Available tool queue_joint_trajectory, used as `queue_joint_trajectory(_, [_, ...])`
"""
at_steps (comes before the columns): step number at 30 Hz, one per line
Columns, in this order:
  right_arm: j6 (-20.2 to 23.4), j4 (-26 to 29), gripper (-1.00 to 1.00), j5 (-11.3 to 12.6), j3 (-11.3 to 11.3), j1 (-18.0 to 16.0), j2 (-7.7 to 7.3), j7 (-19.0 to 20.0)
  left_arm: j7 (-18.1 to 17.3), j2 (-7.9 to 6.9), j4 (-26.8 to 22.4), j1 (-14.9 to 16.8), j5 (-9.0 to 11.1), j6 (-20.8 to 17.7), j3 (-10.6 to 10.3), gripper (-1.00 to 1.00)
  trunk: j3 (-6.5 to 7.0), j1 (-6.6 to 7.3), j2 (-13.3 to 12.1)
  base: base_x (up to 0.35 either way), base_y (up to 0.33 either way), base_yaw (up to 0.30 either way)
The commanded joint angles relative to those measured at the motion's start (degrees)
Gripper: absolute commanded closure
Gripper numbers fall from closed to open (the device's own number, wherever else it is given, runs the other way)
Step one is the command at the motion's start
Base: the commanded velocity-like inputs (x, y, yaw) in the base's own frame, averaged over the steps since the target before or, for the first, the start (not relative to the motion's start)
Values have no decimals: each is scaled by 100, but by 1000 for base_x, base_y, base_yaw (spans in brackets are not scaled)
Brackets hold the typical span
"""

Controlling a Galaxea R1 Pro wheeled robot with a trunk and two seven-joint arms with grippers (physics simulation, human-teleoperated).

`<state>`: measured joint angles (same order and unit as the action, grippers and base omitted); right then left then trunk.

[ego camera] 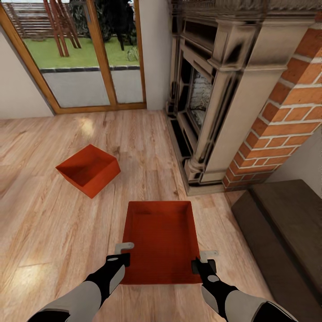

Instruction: Move the two storage containers from the living room to the garage. In the garage, place one container on the floor and stack the other container on top of it (either order is fine).

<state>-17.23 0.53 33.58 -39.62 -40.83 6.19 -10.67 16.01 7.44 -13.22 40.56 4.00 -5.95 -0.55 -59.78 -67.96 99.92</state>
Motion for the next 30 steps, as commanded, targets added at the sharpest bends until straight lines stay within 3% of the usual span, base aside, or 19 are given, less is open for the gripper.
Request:
queue_joint_trajectory(1, [0,26,100,-20,148,-4,5,-9,51,3,-8,-4,-31,-38,46,100,15,23,-40,0,0,0])
queue_joint_trajectory(30, [9,26,100,-10,156,-4,5,-36,42,3,-5,-4,-28,-38,46,100,536,660,-1203,0,0,0])
